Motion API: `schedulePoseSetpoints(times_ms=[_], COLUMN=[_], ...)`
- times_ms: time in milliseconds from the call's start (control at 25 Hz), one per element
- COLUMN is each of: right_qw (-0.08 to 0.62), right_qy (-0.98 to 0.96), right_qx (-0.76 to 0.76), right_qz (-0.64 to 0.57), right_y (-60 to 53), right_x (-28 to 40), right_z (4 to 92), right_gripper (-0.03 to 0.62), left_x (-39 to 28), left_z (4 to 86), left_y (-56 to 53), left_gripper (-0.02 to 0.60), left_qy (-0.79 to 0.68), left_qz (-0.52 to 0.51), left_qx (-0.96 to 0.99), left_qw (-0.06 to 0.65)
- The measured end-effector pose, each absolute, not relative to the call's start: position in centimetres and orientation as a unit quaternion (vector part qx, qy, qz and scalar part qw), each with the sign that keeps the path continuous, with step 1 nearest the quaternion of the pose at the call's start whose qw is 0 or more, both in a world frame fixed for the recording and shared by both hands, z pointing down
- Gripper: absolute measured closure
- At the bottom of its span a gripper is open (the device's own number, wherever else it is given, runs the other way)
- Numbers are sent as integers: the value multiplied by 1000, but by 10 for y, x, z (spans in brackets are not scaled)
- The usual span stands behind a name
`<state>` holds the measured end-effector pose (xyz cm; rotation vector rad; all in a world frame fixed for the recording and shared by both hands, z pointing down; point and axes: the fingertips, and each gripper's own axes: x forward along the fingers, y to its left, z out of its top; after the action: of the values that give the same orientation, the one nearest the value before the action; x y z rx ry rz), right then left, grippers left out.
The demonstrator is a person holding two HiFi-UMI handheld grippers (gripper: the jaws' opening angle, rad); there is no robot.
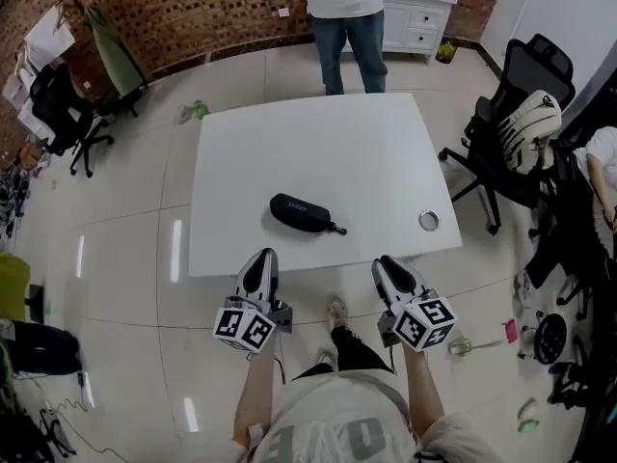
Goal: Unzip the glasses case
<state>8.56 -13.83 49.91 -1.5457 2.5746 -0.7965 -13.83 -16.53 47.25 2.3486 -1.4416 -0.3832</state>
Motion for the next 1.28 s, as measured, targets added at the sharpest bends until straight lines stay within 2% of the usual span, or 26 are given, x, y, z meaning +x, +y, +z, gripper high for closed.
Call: schedulePoseSetpoints(times_ms=[160, 600, 760, 960, 1120, 1280], right_qw=[5, 37, 36, 20, 25, 18], right_qy=[824, 841, 844, 855, 856, 850], right_qx=[-513, -505, -509, -497, -493, -510], right_qz=[-241, -188, -168, -147, -157, -130], right_y=[-56, 174, 293, 441, 518, 551], right_x=[85, 56, 68, 66, 64, 54], right_z=[495, 443, 446, 442, 422, 402], right_gripper=[519, 519, 592, 592, 592, 592], left_x=[-140, -142, -119, -105, -100, -107], left_z=[464, 420, 429, 432, 406, 388], left_y=[-84, 156, 280, 430, 509, 540], left_gripper=[578, 578, 578, 578, 578, 578], left_qy=[-502, -489, -490, -489, -489, -488], left_qz=[-129, -145, -141, -132, -128, -130], left_qx=[841, 852, 853, 854, 855, 856], left_qw=[157, 117, 113, 120, 118, 112])
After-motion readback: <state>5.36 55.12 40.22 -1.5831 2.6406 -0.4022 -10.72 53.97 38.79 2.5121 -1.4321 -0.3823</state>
